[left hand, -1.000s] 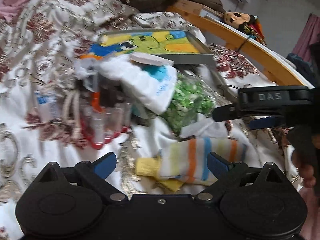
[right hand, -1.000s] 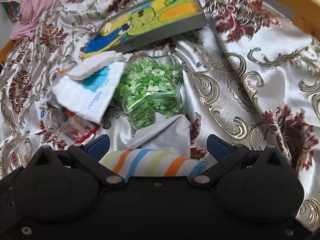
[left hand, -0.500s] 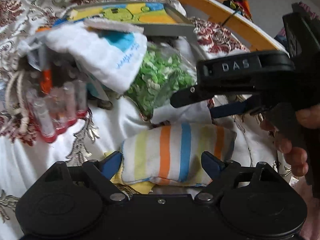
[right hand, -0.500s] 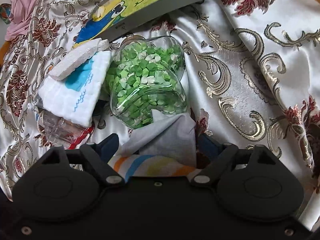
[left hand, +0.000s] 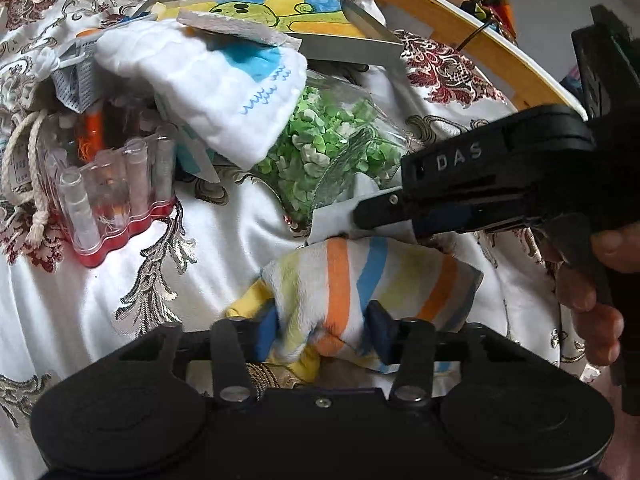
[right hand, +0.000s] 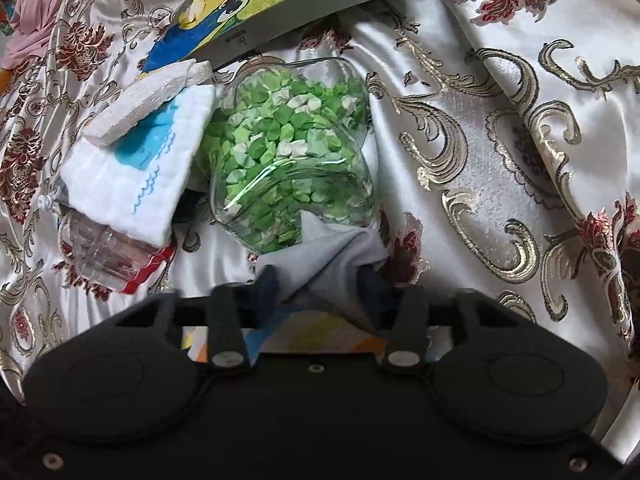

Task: Organize soft objects
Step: 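Carry the striped cloth with the left tool while the right tool carries the grey cloth into the tray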

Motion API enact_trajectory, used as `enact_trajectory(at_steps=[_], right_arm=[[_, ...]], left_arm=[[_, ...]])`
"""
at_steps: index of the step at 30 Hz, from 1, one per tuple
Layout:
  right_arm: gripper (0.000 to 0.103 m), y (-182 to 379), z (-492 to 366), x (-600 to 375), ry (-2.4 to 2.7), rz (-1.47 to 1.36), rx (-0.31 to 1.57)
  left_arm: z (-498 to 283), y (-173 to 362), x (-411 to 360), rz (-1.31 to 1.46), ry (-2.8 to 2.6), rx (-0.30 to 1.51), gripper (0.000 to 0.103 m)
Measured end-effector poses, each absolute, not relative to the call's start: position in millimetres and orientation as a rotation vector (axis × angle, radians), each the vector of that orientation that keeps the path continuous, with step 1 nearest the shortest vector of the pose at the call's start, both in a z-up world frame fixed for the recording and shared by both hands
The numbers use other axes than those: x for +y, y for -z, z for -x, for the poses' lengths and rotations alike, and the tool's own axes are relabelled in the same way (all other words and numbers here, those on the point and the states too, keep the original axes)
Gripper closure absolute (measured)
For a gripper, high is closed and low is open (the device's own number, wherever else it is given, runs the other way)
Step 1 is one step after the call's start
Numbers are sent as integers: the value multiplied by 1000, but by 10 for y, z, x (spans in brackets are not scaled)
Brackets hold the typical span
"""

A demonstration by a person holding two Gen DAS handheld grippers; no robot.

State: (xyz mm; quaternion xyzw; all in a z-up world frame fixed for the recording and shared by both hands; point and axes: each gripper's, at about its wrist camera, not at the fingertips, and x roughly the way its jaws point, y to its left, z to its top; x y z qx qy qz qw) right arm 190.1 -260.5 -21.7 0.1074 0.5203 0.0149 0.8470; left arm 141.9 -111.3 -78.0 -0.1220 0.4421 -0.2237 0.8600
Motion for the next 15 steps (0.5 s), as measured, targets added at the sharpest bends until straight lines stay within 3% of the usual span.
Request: enact_trajectory(at_steps=[7, 15], right_arm=[[96, 216, -1865, -2706, -28, -286, 1068], [100, -9, -1686, -2942, -31, -367, 961]], left_arm=[[-1314, 697, -1063, 265, 473, 883, 77], [-1145, 481, -978, 256, 477, 808, 80]])
